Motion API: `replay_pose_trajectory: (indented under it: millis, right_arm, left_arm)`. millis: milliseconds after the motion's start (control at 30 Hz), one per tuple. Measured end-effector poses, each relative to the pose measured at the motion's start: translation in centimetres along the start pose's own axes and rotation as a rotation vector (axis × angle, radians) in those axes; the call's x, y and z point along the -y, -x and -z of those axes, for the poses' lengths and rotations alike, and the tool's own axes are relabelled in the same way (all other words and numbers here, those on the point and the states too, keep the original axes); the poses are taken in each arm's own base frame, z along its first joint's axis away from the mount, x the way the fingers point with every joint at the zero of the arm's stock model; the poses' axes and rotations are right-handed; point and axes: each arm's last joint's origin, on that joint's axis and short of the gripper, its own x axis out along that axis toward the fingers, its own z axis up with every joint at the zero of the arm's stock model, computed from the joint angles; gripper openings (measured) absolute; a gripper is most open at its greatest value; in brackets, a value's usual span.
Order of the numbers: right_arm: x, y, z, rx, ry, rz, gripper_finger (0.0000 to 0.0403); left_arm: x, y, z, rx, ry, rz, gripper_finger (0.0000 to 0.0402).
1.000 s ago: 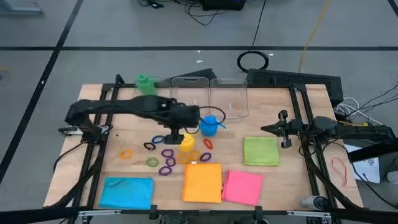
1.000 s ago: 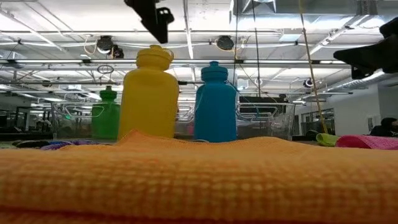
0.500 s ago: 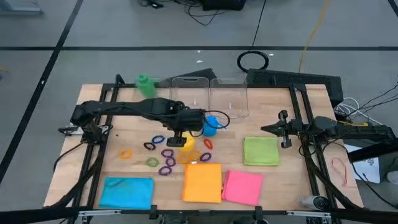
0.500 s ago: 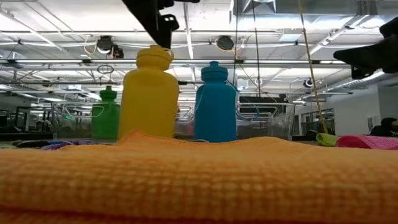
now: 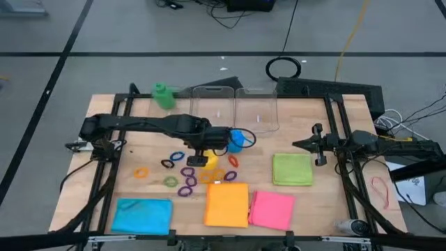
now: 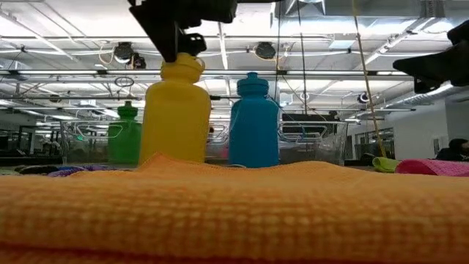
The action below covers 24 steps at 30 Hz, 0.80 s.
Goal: Pick & Place Sports Items
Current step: Put the yellow tumbler into the left transparent container
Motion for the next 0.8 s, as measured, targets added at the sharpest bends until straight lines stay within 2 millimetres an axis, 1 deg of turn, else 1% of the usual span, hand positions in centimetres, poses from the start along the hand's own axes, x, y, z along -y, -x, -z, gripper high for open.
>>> replay_pose_trajectory:
  millis: [300, 700, 800]
  right_arm:
    - [0.00, 0.00, 0.01, 0.000, 0.000, 0.000, 0.0000]
    - [0.00, 0.00, 0.01, 0.000, 0.000, 0.000, 0.0000]
    - [0.00, 0.00, 0.00, 0.000, 0.000, 0.000, 0.0000]
  left_arm:
    - [0.19, -0.01, -0.08, 0.012, -0.027, 0.066, 0.0390]
    - [0.19, -0.01, -0.11, 0.015, -0.035, 0.067, 0.0390]
    - [0.13, -0.41, -0.20, 0.023, -0.048, 0.049, 0.0390]
